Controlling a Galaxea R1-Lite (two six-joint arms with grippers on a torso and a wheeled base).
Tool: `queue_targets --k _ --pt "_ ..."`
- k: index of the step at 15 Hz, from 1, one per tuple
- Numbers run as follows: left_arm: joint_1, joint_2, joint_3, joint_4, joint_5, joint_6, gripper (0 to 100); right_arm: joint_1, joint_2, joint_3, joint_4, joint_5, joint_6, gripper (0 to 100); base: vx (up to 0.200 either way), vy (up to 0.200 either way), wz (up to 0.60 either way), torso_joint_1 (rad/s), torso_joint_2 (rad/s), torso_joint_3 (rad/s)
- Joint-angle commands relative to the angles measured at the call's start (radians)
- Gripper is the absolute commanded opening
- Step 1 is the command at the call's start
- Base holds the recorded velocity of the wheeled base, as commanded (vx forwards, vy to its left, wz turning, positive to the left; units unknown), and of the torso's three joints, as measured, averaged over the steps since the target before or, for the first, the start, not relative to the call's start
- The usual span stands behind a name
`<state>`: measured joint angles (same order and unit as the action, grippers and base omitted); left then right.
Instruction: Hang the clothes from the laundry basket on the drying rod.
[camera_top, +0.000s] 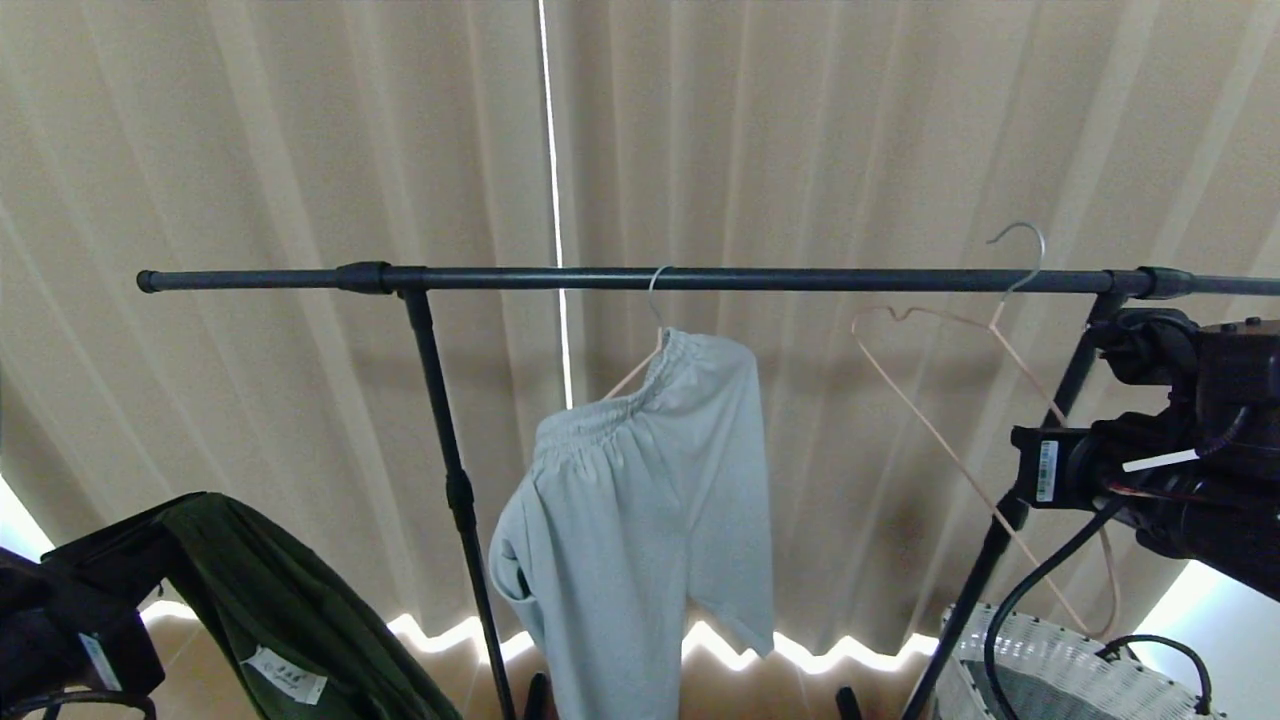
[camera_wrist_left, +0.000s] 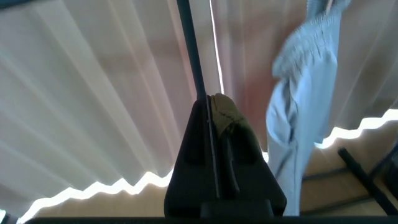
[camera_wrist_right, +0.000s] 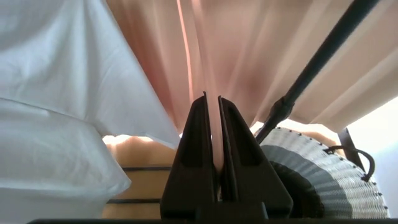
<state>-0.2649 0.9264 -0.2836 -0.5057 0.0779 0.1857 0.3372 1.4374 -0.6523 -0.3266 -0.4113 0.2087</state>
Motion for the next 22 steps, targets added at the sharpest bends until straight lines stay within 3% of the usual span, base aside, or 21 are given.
queue_targets --k 1,9,14,18,21,22 --pt "0.000 0.000 0.001 0.000 0.000 0.000 0 0.000 -0.012 0.002 0.000 0.000 0.000 0 -0.200 0.000 0.00 -0.007 0.00 0.007" --pt "0.000 0.000 0.006 0.000 0.000 -0.002 0 0.003 -0.015 0.008 -0.002 0.000 0.000 0 -0.200 0.000 0.00 -0.002 0.00 0.003" --pt "0.000 0.000 0.050 0.000 0.000 0.004 0 0.059 -0.054 0.051 -0.046 0.009 -0.017 0 0.000 0.000 0.00 0.000 0.00 0.000" --pt "0.052 0.011 0.061 0.003 0.002 0.113 0 0.115 -0.057 0.057 -0.052 0.049 -0.034 0 0.000 0.000 0.00 0.000 0.00 0.000" --pt "0.059 0.055 -0.002 0.004 0.005 0.156 0 0.169 -0.051 0.063 -0.112 0.098 -0.031 0 0.000 0.000 0.00 0.000 0.00 0.000" --pt "0.055 0.106 -0.066 0.006 0.008 0.162 0 0.204 -0.045 0.091 -0.189 0.144 -0.034 0 0.000 0.000 0.00 0.000 0.00 0.000"
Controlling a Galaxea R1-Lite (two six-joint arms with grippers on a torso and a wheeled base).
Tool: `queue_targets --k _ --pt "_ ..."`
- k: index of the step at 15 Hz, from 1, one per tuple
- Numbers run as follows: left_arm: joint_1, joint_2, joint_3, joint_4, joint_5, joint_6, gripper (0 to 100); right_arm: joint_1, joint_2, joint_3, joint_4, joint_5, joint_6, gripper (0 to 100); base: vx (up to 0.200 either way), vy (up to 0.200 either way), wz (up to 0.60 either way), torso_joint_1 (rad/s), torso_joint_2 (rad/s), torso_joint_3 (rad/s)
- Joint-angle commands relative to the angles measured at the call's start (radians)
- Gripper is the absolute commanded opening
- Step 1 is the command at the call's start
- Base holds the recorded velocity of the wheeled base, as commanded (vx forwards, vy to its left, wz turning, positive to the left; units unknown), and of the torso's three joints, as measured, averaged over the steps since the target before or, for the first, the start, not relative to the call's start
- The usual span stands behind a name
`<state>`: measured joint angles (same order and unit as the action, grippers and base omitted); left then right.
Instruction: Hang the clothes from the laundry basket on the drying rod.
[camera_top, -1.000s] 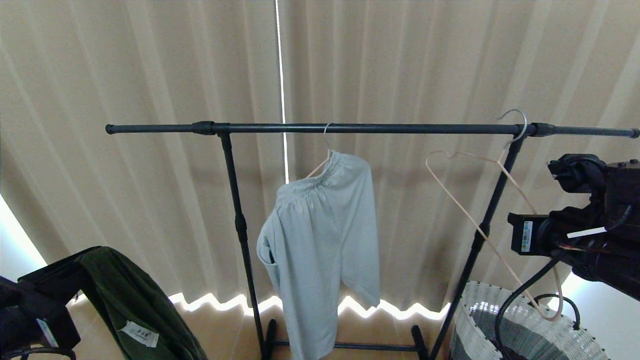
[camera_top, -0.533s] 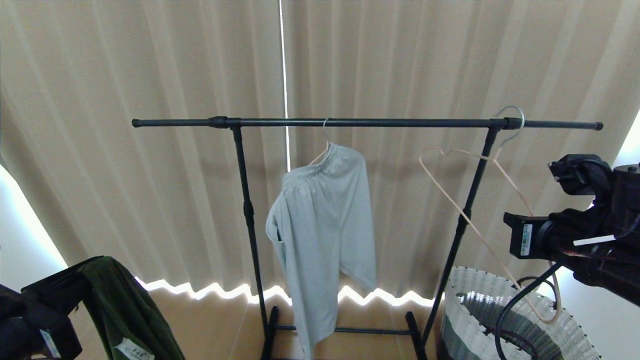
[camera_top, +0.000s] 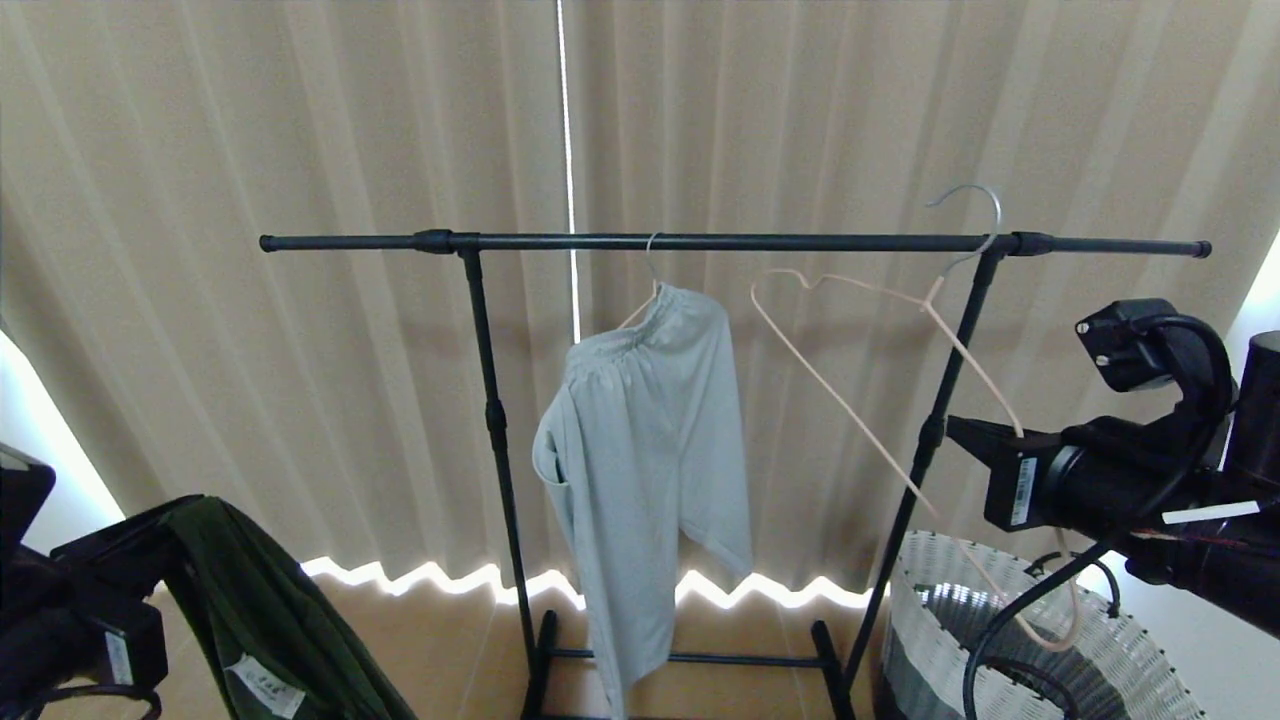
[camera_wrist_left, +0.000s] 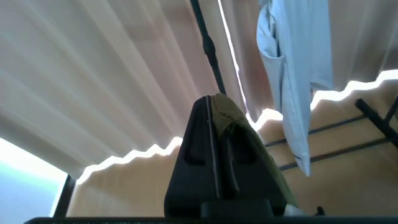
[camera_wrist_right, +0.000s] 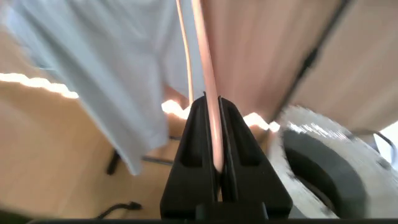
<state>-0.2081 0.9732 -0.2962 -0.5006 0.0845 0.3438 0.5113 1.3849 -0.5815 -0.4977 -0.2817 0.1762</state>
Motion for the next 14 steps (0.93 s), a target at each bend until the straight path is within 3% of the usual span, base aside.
queue_targets --k 1,4,6,9,14 --pt "-0.004 0.093 -0.092 0.001 0.003 0.003 0 0.046 0.008 0.037 -0.052 0.033 -0.004 0 0.000 0.000 0.00 0.000 0.00 0.000" --pt "-0.031 0.208 -0.209 0.002 0.009 -0.006 0 0.101 0.019 0.060 -0.073 0.101 -0.001 0 0.000 0.000 0.00 0.000 0.00 0.000" --pt "-0.079 0.288 -0.278 0.002 0.058 -0.046 0 0.130 0.042 0.054 -0.076 0.150 0.000 0 0.000 0.000 0.00 0.000 0.00 0.000" --pt "-0.182 0.446 -0.411 0.001 0.215 -0.221 0 0.254 0.080 0.051 -0.105 0.171 0.034 0 0.000 0.000 0.00 0.000 0.00 0.000" --pt "-0.192 0.565 -0.492 -0.006 0.297 -0.335 0 0.382 0.085 0.068 -0.163 0.237 0.117 0 0.000 0.000 0.00 0.000 0.00 0.000"
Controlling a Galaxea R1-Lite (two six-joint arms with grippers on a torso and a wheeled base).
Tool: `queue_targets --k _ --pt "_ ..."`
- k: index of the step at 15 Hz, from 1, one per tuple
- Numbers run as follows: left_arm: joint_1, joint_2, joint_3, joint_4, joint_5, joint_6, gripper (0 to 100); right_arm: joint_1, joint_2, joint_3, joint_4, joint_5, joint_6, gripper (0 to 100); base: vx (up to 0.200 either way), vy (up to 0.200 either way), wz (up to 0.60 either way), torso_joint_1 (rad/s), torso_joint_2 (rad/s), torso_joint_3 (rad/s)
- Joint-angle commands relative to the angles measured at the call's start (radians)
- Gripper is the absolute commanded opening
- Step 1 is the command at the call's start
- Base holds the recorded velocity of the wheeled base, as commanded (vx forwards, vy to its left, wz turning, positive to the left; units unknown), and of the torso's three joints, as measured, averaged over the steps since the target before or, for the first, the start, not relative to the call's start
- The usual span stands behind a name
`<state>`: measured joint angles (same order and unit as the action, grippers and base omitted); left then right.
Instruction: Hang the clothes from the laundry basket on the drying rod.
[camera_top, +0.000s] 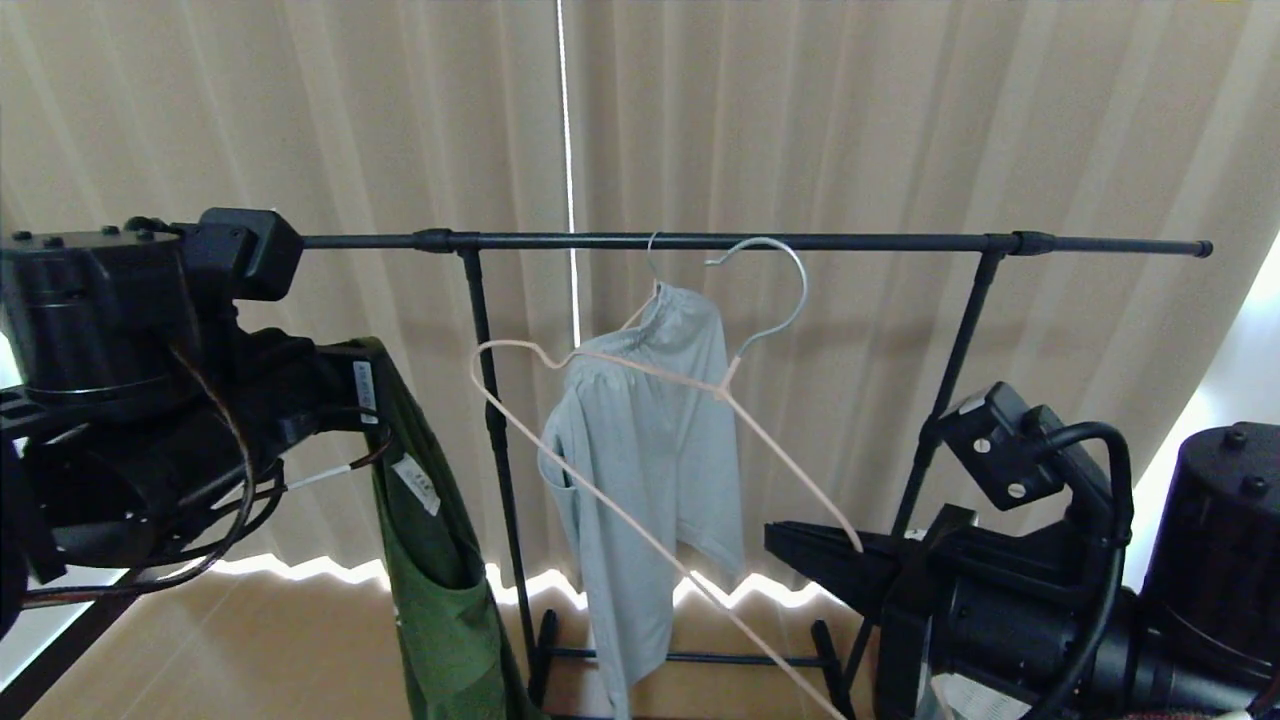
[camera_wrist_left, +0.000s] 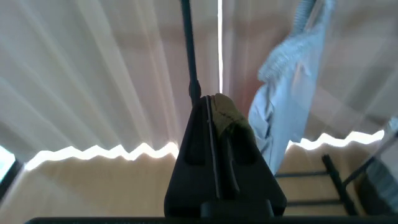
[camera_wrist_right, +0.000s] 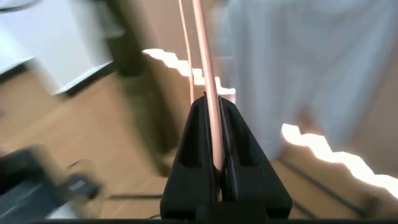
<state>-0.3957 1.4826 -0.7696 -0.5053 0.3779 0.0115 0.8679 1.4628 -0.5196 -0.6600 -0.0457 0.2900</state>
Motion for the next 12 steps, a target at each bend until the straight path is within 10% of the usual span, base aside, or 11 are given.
queue_targets --k 1,12 --pt "-0.006 0.058 -0.027 -0.001 0.006 -0.005 0 0.039 0.011 0.006 -0.001 0.001 0.021 0 0.000 0.000 0.00 0.000 0.00 0.000" --pt "-0.018 0.131 -0.083 -0.009 0.056 -0.005 0 0.106 0.016 0.007 -0.001 0.001 0.024 0 0.000 0.000 0.00 0.000 0.00 0.000"
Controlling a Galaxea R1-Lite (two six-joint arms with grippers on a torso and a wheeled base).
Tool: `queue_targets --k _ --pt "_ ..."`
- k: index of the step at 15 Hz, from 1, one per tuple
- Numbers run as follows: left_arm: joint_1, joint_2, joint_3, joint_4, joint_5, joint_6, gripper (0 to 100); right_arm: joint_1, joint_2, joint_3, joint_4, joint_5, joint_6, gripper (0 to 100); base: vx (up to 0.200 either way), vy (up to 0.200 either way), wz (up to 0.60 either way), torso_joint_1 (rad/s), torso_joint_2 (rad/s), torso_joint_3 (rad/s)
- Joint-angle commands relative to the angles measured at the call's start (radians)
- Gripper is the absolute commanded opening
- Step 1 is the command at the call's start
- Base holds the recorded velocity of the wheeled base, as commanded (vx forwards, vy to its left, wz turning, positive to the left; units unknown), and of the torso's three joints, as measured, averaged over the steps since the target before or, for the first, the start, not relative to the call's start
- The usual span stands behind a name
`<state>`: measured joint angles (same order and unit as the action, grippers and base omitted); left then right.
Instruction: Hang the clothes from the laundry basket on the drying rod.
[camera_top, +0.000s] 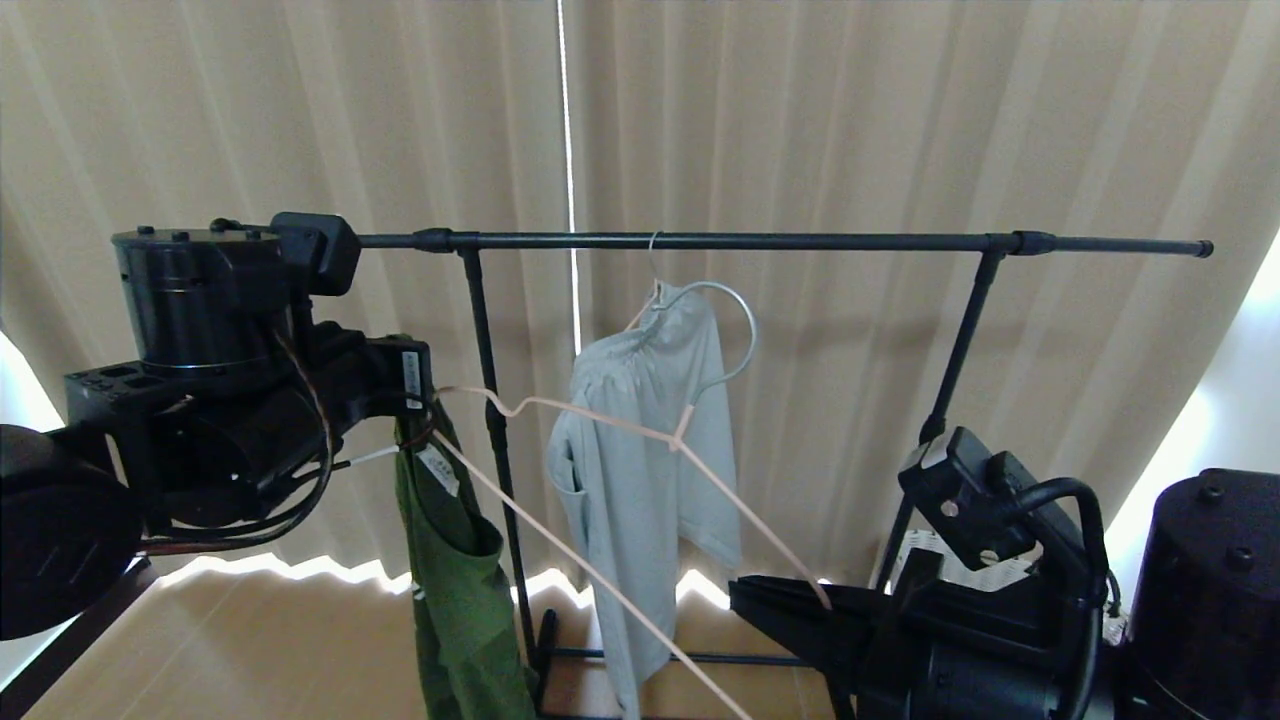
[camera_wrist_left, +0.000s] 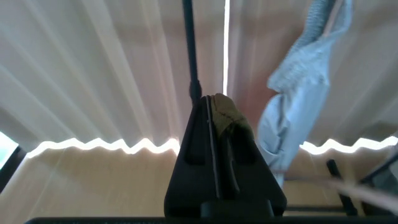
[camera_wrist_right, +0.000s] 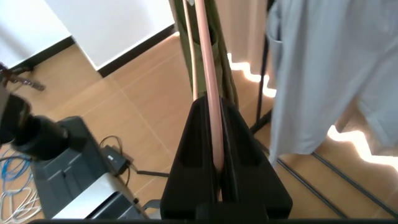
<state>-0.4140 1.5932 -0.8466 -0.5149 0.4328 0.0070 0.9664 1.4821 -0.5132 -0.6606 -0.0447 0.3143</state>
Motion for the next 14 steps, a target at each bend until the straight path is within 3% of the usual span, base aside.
queue_targets --k 1,8,14 --pt "-0.002 0.025 -0.006 -0.004 0.001 0.001 0 0.014 -0.011 0.002 -0.001 0.000 0.000 0 0.000 0.000 0.00 0.000 0.00 0.000" --pt "-0.011 0.019 0.003 -0.010 0.009 0.002 0 0.015 0.017 -0.011 -0.002 -0.003 -0.004 0 0.000 0.000 0.00 0.000 0.00 0.000" --pt "-0.012 -0.007 0.004 -0.008 0.029 0.004 0 -0.023 0.109 -0.099 -0.002 -0.018 -0.003 0 0.000 0.000 0.00 0.000 0.00 0.000"
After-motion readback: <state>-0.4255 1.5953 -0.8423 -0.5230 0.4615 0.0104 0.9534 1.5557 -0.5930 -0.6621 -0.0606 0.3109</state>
